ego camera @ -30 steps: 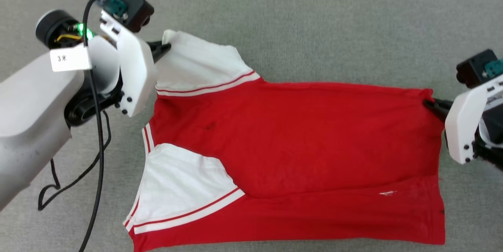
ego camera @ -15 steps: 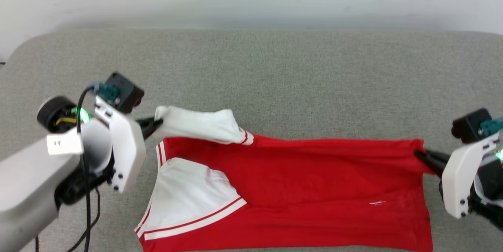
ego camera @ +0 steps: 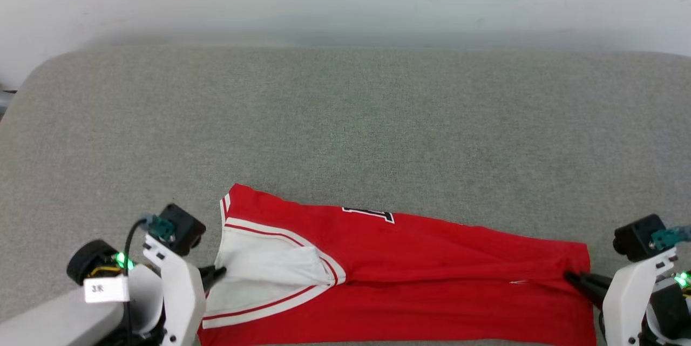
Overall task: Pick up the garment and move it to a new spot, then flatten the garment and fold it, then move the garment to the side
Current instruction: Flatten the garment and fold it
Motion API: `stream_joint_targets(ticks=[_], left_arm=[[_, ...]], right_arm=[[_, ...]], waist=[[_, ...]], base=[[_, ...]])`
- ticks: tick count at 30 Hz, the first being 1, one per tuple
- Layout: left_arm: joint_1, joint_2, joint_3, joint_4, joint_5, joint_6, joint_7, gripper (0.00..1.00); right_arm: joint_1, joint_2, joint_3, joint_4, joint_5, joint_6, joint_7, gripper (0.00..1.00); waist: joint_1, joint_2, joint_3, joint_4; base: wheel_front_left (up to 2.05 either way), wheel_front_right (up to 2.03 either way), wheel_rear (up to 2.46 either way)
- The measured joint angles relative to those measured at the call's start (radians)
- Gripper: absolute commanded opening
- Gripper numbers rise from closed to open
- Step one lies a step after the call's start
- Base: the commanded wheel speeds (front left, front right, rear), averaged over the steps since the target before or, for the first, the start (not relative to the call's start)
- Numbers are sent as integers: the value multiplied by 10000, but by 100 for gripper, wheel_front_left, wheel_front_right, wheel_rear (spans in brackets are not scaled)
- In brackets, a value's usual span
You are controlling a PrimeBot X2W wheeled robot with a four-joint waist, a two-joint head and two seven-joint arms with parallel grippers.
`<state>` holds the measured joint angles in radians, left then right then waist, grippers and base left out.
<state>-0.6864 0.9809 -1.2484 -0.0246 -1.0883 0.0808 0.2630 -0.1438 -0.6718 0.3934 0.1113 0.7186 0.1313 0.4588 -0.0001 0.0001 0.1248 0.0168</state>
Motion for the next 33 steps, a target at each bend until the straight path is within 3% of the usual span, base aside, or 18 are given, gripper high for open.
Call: stream_joint_targets(ticks=[5, 14, 15, 16, 17, 24, 33], left_arm=[[522, -366, -61, 510, -161, 71, -247, 0], [891, -1064, -63, 1753, -414, -194, -746, 0], [906, -1126, -21, 1860, -422, -188, -867, 2], [934, -1151, 4, 1923, -418, -174, -993, 83], [976, -1152, 48, 1967, -397, -136, -1170, 100], [1180, -1030, 506, 1751, -186, 516, -2429, 100], [1441, -1076, 1174, 1448, 456, 1971, -4380, 100]], right_arm=[[318, 236, -75, 35, -69, 0, 261, 0], [348, 470, 94, 621, -159, 0, 196, 0], [343, 470, 102, 621, -159, 0, 109, 29], [340, 464, 107, 614, -173, 2, 25, 89], [341, 451, 104, 585, -174, 0, -50, 100], [477, 276, -508, -59, -322, 0, -639, 100], [837, 105, -1985, -1145, -533, 0, -303, 100]], waist=[[1, 0, 233, 6], [2, 0, 544, 20], [2, 0, 527, 28], [2, 0, 496, 34], [2, -1, 453, 38], [1, 0, 26, 99], [1, 0, -277, 284]], base=[[0, 0, 0], [0, 0, 0], [0, 0, 0], [0, 0, 0], [0, 0, 0], [0, 0, 0], [0, 0, 0]])
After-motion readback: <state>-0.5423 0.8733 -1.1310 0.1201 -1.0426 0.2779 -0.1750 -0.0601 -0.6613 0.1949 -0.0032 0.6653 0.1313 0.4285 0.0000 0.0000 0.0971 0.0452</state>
